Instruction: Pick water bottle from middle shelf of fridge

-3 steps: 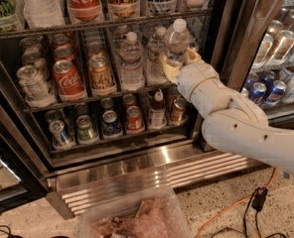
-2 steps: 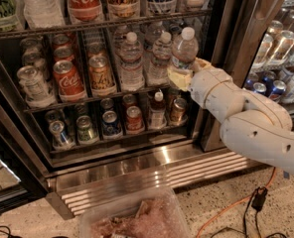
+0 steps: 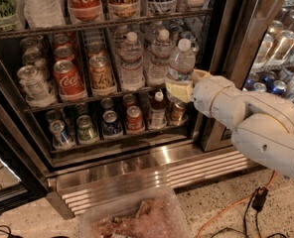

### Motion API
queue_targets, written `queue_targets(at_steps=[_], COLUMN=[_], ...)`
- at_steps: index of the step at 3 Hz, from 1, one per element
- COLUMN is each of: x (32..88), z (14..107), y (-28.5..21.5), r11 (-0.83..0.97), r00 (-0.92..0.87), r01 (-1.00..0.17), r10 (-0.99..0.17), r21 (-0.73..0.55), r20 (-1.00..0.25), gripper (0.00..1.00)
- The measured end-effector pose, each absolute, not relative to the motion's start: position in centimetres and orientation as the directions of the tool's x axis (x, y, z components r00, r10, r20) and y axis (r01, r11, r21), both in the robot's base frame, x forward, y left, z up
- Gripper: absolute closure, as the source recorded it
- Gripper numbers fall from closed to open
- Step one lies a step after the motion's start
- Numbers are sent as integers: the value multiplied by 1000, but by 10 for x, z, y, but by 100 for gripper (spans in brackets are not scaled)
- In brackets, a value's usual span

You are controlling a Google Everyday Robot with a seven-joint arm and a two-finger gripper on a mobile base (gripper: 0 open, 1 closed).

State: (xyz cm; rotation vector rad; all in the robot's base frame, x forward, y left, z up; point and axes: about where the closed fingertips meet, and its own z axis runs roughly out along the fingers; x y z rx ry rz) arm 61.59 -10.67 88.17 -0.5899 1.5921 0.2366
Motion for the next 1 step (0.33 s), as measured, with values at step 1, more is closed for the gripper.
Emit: queue_targets(at_steps=[1], x=[605], z=[878], y=[-105], r11=[817], r00=[-22], r01=[-546], r10=[-236], r21=[-186], r20=[-972], gripper=[100])
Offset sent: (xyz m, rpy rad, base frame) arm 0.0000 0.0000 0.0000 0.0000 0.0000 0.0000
